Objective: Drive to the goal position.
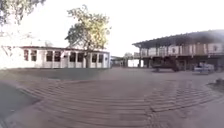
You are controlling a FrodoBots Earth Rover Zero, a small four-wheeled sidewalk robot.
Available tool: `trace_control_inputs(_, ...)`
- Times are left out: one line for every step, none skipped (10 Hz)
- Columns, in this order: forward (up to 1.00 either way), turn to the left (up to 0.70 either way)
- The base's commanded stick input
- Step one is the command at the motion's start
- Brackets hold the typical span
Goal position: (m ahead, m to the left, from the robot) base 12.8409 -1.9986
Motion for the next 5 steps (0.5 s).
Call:
trace_control_inputs(0.70, 0.00)
trace_control_inputs(0.70, 0.00)
trace_control_inputs(0.70, 0.00)
trace_control_inputs(0.70, 0.00)
trace_control_inputs(0.70, 0.00)
